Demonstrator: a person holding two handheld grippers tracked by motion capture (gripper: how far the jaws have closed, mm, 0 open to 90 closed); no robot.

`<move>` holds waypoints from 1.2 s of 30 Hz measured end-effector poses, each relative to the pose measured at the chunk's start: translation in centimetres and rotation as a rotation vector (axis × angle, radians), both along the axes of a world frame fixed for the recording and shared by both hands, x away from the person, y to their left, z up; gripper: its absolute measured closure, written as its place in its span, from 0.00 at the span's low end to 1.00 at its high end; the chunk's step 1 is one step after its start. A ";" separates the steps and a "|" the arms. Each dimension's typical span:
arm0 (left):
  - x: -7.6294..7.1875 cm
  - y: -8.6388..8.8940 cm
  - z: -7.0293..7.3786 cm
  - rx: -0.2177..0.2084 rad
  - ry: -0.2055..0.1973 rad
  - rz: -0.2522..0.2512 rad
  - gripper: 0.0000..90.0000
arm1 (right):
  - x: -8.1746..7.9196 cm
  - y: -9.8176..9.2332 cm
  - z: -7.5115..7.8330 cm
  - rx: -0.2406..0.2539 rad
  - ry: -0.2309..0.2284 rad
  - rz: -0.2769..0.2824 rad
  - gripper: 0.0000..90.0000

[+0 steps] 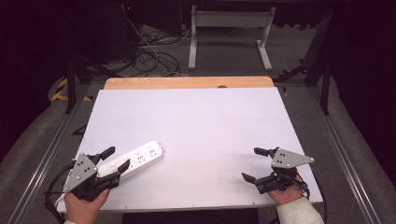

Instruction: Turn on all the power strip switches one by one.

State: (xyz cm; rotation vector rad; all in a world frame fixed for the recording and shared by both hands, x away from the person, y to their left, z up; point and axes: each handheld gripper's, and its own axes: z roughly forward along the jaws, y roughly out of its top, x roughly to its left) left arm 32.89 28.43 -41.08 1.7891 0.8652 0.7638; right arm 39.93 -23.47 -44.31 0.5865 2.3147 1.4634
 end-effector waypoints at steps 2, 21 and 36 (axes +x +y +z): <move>0.2 0.3 0.3 -0.005 0.009 0.010 0.40 | 0.0 0.0 0.0 -0.002 0.001 0.002 0.07; 0.9 1.8 1.5 0.013 0.084 0.050 0.53 | 0.2 0.2 -0.2 -0.012 0.022 0.020 0.07; 3.2 2.5 2.0 0.045 0.256 0.093 0.86 | 0.3 0.4 -0.3 -0.016 0.032 0.033 0.07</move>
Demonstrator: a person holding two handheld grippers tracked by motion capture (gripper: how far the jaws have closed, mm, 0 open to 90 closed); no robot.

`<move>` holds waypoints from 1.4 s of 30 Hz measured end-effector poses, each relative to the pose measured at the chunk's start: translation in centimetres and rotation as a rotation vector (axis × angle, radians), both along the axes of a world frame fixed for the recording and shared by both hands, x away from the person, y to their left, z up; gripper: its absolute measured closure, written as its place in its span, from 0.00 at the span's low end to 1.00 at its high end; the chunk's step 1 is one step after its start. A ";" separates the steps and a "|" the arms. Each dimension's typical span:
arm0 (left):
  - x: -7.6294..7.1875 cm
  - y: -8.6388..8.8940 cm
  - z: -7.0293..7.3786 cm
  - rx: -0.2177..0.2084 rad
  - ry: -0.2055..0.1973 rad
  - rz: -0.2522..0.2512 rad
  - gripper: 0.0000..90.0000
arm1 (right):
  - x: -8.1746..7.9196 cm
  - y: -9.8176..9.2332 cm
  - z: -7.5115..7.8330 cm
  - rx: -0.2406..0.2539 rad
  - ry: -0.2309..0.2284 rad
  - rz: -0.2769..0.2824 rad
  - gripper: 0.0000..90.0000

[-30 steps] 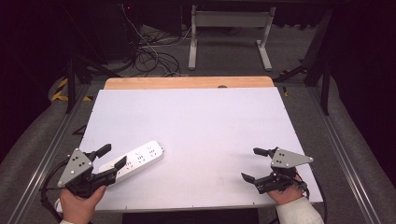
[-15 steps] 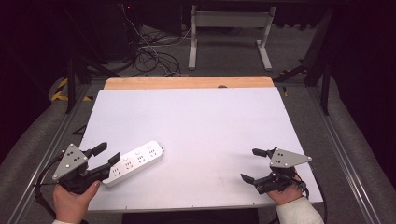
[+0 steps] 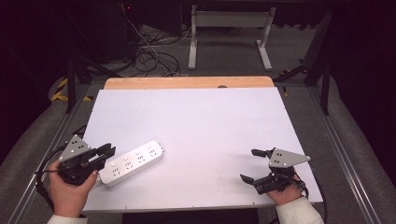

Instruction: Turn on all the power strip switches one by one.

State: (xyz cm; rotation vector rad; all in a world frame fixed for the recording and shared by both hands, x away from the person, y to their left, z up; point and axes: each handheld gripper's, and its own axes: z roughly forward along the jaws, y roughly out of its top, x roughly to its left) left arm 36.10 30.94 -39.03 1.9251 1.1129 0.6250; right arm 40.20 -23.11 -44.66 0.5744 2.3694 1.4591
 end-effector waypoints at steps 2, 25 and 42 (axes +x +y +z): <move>0.6 0.1 -0.1 0.016 0.030 0.024 0.92 | 0.0 0.0 0.0 -0.001 0.002 0.002 0.07; 3.2 0.4 -0.9 0.149 0.270 0.004 1.00 | 0.0 0.1 -0.1 -0.001 0.003 0.018 0.07; 4.6 0.4 -2.6 0.224 0.443 0.032 1.00 | 0.0 0.2 -0.1 0.002 0.009 0.022 0.07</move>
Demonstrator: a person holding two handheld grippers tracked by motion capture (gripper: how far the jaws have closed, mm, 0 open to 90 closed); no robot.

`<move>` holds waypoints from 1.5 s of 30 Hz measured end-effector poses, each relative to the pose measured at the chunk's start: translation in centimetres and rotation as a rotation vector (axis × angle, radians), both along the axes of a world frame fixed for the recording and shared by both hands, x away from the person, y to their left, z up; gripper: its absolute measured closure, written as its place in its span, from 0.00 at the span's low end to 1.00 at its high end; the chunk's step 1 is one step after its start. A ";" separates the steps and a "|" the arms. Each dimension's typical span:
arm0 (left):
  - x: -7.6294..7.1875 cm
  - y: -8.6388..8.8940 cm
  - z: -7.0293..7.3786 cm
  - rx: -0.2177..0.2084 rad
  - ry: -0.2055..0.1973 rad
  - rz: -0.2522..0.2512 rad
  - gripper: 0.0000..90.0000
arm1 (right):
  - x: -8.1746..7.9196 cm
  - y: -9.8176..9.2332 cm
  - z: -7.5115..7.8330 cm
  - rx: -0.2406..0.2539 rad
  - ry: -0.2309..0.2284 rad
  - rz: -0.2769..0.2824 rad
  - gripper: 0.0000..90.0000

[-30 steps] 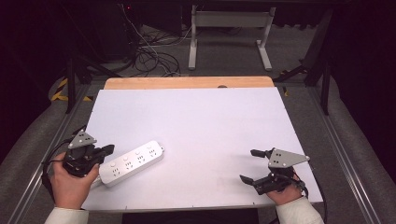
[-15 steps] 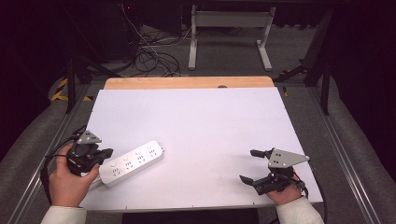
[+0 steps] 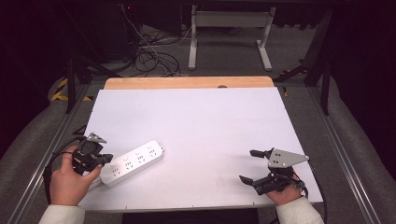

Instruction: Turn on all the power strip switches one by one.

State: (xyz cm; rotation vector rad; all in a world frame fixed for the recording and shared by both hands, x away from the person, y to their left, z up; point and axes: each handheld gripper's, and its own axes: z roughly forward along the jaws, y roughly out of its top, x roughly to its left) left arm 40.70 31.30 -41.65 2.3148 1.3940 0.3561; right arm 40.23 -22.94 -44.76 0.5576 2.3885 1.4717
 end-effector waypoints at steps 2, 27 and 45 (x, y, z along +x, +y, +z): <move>0.1 0.1 -0.2 -0.017 0.024 0.004 1.00 | 0.0 0.0 0.0 0.000 0.000 0.000 0.07; 0.5 -0.3 -1.5 0.013 0.045 -0.038 1.00 | 0.0 0.0 0.0 -0.005 -0.004 0.003 0.07; 0.4 -0.3 -2.0 0.002 0.033 -0.037 1.00 | -0.1 0.0 -0.1 -0.007 -0.003 0.011 0.07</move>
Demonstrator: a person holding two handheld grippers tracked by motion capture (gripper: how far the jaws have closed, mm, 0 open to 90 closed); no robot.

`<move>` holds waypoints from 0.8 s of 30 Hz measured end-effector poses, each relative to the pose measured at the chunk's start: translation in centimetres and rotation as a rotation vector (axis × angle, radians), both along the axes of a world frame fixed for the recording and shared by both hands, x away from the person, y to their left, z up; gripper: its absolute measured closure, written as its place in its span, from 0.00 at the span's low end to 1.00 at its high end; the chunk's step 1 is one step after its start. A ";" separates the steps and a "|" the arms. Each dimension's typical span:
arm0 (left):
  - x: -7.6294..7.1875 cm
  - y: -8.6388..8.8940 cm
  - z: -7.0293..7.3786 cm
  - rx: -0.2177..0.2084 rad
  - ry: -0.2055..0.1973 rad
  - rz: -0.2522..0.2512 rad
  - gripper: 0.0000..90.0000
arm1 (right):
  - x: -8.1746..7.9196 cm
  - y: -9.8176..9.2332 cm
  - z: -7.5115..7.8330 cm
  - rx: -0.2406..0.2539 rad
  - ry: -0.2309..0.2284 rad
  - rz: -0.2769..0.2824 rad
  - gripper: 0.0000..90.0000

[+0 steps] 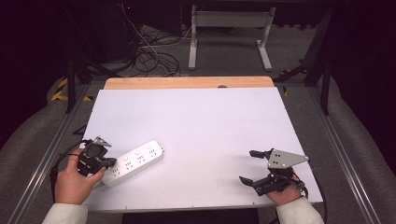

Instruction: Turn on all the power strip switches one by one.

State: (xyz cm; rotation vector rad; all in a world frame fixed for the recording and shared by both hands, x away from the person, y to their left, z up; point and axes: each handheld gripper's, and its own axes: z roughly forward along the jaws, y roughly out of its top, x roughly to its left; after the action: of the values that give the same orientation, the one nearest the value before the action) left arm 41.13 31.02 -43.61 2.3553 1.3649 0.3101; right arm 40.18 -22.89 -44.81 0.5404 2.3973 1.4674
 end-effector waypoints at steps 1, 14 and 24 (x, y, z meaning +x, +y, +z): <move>0.0 0.0 0.0 -0.001 0.000 0.000 1.00 | 0.0 0.0 0.0 0.000 0.000 0.000 0.07; -0.2 -0.4 -0.4 -0.011 -0.023 0.023 1.00 | -0.1 0.0 0.0 0.000 0.001 0.001 0.07; -0.7 0.2 -0.7 -0.058 -0.046 0.053 1.00 | -0.2 -0.1 0.0 0.004 0.001 -0.001 0.07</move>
State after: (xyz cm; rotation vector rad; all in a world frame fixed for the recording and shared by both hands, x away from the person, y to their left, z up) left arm 40.44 31.25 -44.33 2.2545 1.3974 0.3330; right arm 40.01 -22.98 -44.77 0.5434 2.3956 1.4721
